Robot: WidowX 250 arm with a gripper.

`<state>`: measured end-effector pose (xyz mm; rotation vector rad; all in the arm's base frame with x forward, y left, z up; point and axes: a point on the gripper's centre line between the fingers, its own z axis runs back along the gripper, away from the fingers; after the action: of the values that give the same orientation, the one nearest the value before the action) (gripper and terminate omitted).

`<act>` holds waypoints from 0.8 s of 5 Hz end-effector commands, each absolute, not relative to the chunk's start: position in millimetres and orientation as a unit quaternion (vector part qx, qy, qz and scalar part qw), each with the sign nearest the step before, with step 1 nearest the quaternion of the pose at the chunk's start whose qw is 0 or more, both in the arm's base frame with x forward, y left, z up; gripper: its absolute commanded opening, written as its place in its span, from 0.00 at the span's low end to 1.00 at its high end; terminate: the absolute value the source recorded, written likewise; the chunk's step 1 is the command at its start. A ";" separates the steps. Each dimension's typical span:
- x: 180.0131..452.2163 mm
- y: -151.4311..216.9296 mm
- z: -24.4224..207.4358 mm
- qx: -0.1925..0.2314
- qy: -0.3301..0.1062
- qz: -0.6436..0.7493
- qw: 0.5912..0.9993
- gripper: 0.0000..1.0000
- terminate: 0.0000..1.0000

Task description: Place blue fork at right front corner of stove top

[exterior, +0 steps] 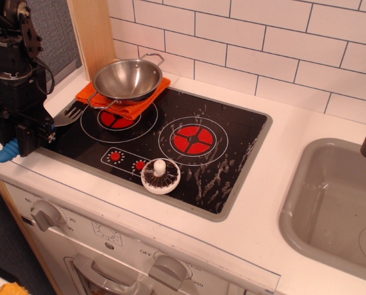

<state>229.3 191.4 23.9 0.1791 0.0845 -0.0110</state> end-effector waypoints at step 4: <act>243.0 167.8 108.5 0.081 -0.017 -0.053 0.995 1.00 0.00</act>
<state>239.2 166.8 86.2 0.1236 0.0188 -0.1026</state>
